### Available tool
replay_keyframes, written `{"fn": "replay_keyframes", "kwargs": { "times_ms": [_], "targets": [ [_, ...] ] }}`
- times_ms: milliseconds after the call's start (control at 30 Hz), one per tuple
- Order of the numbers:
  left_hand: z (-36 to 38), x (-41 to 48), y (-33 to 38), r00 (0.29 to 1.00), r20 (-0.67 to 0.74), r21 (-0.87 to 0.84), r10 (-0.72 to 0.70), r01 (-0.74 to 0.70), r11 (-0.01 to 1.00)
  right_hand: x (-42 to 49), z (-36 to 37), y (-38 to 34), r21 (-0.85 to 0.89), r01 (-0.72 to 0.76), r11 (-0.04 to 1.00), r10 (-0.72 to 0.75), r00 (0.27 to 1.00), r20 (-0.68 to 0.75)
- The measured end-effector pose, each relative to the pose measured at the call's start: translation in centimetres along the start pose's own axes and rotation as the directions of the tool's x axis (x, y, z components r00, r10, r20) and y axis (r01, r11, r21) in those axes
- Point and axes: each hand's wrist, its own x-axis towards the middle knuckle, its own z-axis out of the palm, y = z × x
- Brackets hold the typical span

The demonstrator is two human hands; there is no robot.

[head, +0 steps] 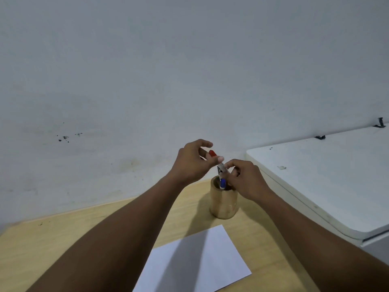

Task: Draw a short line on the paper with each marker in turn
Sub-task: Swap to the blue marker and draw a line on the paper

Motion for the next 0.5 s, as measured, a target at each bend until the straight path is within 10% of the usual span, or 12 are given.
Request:
{"fn": "replay_keyframes", "kwargs": {
  "times_ms": [267, 500],
  "targets": [
    [1.0, -1.4, -2.5, 0.952, 0.284, 0.262, -0.112, 0.035, 0.964, -0.1, 0.8, 0.6, 0.077, -0.036, 0.996, 0.036, 0.999, -0.01],
    [4.0, -1.9, -3.1, 0.977, 0.203, 0.242, -0.07, 0.019, 0.97, -1.0, 0.6, 2.2, 0.109, -0.144, 0.984, 0.143, 0.99, 0.018]
  ]
}}
